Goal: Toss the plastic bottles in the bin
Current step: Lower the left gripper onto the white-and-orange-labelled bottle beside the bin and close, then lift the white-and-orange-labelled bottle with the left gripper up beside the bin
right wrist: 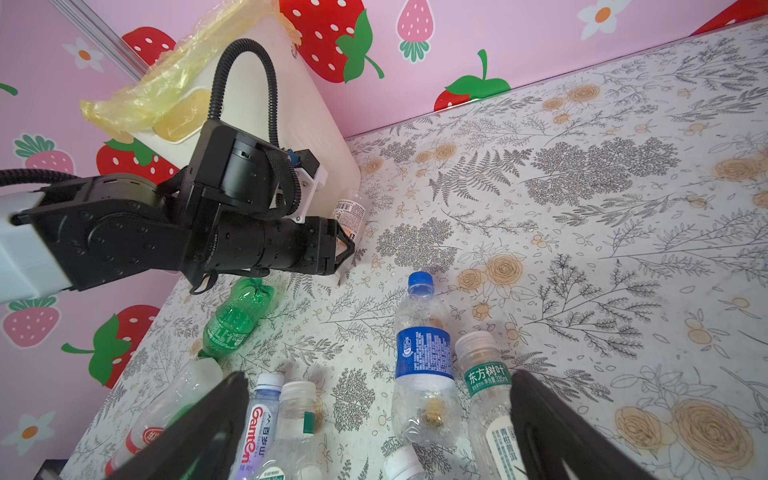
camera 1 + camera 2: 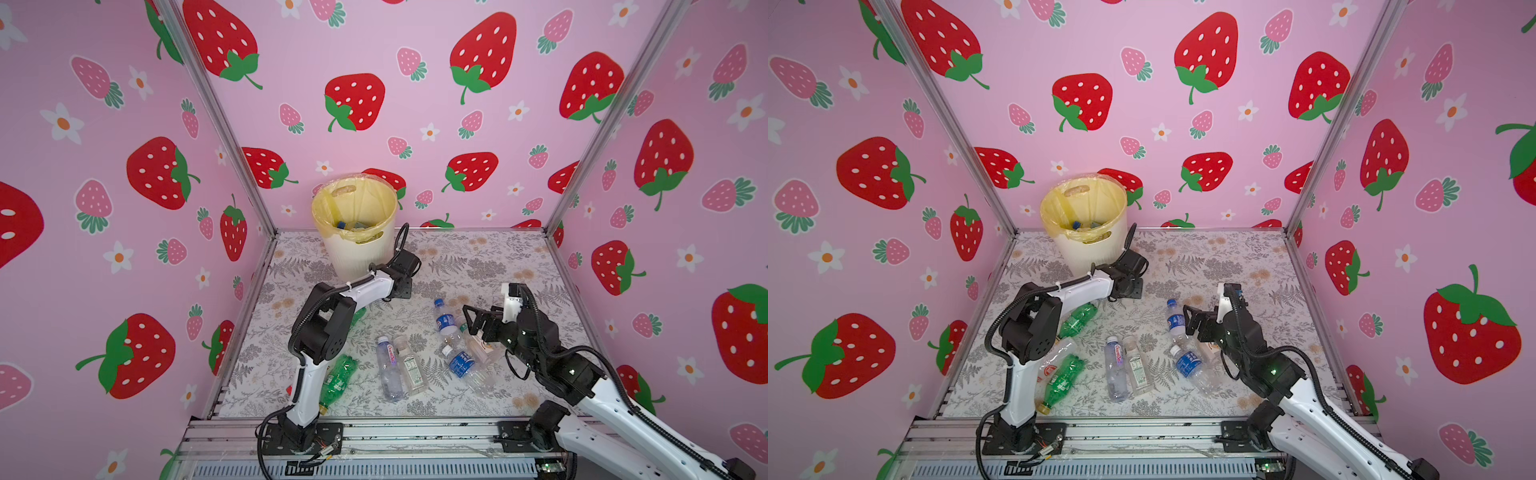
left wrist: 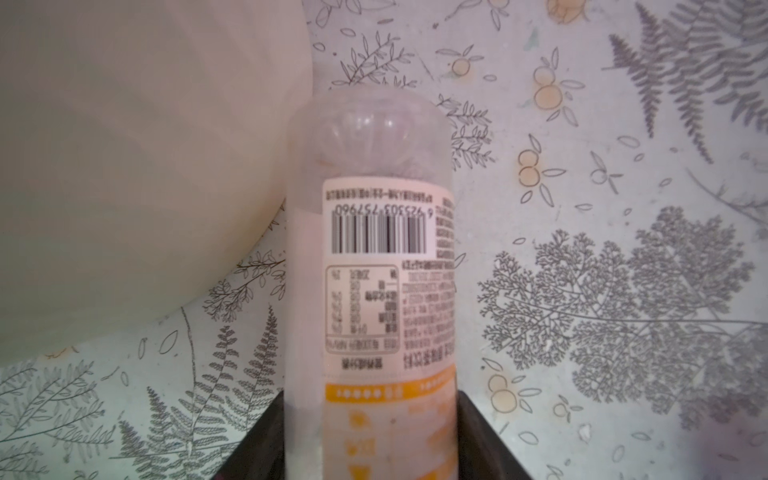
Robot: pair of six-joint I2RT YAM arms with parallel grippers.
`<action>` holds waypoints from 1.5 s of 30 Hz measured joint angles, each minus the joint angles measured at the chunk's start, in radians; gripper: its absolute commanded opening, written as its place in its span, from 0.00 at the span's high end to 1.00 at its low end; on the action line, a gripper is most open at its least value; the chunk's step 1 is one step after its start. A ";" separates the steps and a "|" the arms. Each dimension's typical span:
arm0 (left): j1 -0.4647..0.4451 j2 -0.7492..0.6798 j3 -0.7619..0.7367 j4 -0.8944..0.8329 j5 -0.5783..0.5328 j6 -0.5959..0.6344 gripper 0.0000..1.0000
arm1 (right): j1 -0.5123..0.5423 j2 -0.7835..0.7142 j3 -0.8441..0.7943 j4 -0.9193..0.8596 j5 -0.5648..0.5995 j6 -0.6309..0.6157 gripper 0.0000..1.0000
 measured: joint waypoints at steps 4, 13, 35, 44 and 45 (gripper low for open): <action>0.001 -0.010 -0.013 0.018 0.034 -0.005 0.52 | 0.000 0.000 0.000 0.000 0.002 0.000 0.01; -0.004 -0.179 -0.115 0.053 0.179 -0.061 0.59 | 0.000 0.006 -0.008 0.003 0.012 0.008 0.01; -0.051 -0.526 -0.272 0.049 0.234 -0.082 0.58 | 0.000 0.076 -0.041 0.017 0.026 0.017 0.01; -0.074 -0.644 -0.290 0.025 0.208 -0.082 0.59 | 0.000 0.127 -0.041 0.018 0.027 0.009 0.01; -0.075 -0.653 -0.290 0.019 0.206 -0.082 0.59 | 0.000 0.133 -0.040 0.017 0.027 0.007 0.01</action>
